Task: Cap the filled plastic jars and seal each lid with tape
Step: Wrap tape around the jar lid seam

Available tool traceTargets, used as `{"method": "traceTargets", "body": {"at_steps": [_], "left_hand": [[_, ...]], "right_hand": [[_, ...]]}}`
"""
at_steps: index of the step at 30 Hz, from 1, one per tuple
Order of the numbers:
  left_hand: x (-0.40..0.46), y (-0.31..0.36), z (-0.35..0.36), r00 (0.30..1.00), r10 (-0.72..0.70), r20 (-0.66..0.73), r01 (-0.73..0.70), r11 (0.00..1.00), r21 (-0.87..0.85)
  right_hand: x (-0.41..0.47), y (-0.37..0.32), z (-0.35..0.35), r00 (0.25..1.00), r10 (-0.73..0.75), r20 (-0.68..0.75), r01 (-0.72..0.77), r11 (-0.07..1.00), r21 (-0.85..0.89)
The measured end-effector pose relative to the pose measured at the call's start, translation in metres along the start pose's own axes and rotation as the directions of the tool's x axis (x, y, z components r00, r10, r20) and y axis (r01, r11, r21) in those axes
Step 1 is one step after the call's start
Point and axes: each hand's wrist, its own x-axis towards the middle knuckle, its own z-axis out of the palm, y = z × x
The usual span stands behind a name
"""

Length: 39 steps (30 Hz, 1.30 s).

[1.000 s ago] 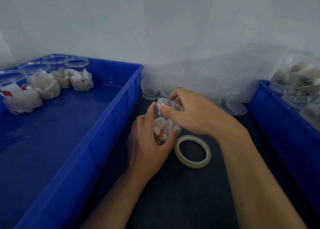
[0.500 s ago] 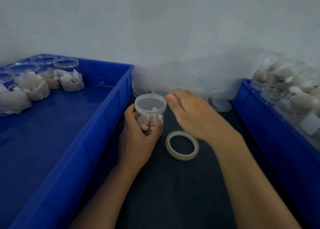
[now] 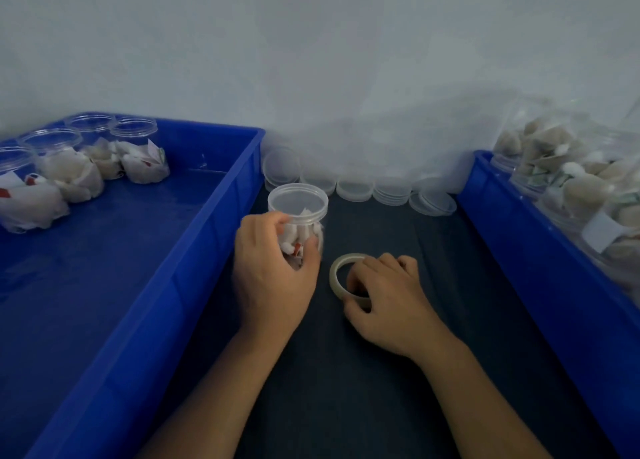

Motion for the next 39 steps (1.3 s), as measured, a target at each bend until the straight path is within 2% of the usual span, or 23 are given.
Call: {"method": "traceTargets", "body": {"at_steps": [2,4,6,9,14,21,31,39], "left_hand": [[-0.002,0.000,0.001,0.994,0.083,0.067,-0.079,0.995,-0.053],[-0.004,0.001,0.002,0.982,0.115,0.151,-0.101,0.990,-0.097],[-0.007,0.004,0.004,0.959,0.097,0.265,-0.061,0.988,-0.139],[-0.011,0.008,0.009,0.910,0.028,0.415,0.045,0.985,-0.166],[-0.010,0.013,0.009,0.902,0.039,0.429,0.047,0.981,-0.188],[-0.012,0.018,0.008,0.920,0.095,0.381,-0.020,0.980,-0.197],[-0.018,0.023,0.007,0.946,0.172,0.275,-0.125,0.975,-0.182],[-0.015,0.023,0.006,0.968,0.098,0.230,-0.045,0.973,-0.225]], "right_hand": [[0.001,0.003,0.001,0.999,-0.019,-0.046,0.019,1.000,0.009],[0.001,0.003,0.003,0.994,0.004,-0.108,0.004,0.997,0.076],[0.000,0.000,0.003,0.985,0.055,-0.165,-0.018,0.975,0.220],[-0.001,-0.004,0.003,0.978,0.116,-0.171,-0.013,0.860,0.510],[-0.003,-0.007,0.003,0.975,0.104,-0.196,0.048,0.765,0.642],[-0.002,-0.005,0.005,0.960,0.071,-0.269,0.085,0.845,0.528],[0.000,-0.009,0.007,0.950,0.089,-0.298,0.094,0.831,0.548],[-0.001,-0.007,0.005,0.953,0.059,-0.297,0.091,0.880,0.467]]}}
